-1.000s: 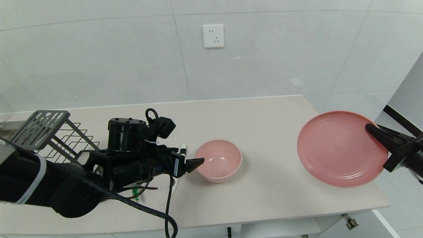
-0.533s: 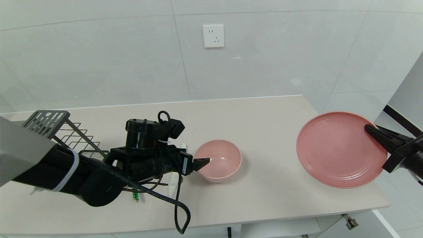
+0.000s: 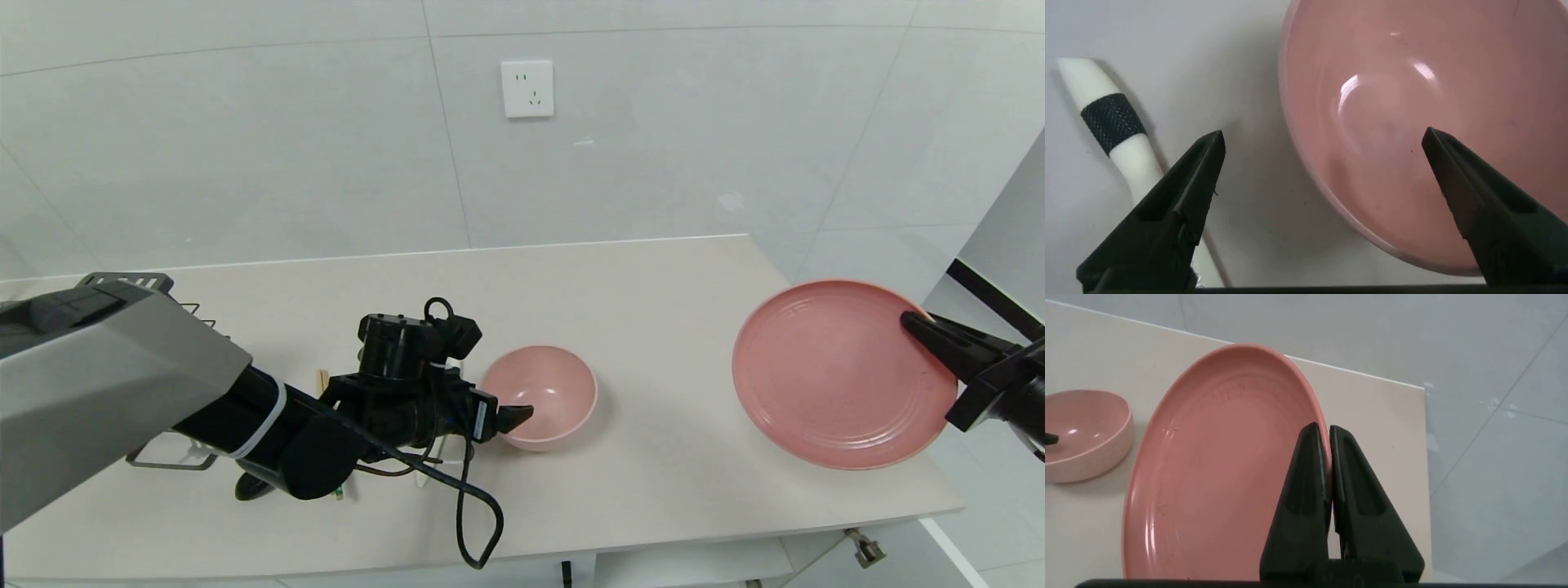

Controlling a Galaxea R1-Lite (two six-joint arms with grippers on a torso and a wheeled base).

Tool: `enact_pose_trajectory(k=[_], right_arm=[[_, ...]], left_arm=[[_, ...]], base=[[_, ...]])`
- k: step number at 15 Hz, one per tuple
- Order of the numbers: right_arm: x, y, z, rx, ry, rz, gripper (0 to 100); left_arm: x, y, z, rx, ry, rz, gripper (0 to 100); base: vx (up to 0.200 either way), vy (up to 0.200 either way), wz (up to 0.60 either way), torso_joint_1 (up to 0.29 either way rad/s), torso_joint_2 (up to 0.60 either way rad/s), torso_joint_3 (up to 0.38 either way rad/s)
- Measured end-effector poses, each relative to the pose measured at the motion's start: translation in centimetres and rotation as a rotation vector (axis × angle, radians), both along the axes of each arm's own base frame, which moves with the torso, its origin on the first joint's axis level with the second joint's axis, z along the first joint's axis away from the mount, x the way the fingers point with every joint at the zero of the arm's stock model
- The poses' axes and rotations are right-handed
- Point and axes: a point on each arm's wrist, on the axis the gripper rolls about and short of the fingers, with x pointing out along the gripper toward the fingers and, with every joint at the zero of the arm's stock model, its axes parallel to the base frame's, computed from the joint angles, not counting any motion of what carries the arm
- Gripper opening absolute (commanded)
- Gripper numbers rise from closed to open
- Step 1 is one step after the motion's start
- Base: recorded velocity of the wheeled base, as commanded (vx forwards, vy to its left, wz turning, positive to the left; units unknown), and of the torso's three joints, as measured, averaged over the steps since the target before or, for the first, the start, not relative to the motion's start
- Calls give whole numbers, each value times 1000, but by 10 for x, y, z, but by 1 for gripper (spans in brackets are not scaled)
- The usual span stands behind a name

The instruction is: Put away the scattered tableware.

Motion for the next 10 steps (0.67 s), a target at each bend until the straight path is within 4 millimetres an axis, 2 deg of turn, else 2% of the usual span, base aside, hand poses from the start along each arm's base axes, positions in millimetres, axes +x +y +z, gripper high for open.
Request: enact_pose_trajectory(k=[3, 4, 8, 10], right_arm=[[0, 0, 0, 0, 1, 0, 0], [0, 0, 0, 0, 1, 0, 0], [0, 0, -1, 0, 5, 0, 0], [-1, 0, -1, 0, 6, 1, 0]], left_arm=[[3, -1, -1, -4, -6, -2, 100], [3, -2, -2, -4, -5, -3, 0], [-2, -1, -3, 4, 2, -8, 0], [-7, 1, 3, -2, -19, -12, 0]], base=[[0, 0, 0, 0, 0, 0], [0, 0, 0, 0, 0, 0], [0, 0, 0, 0, 0, 0], [0, 0, 0, 0, 0, 0]])
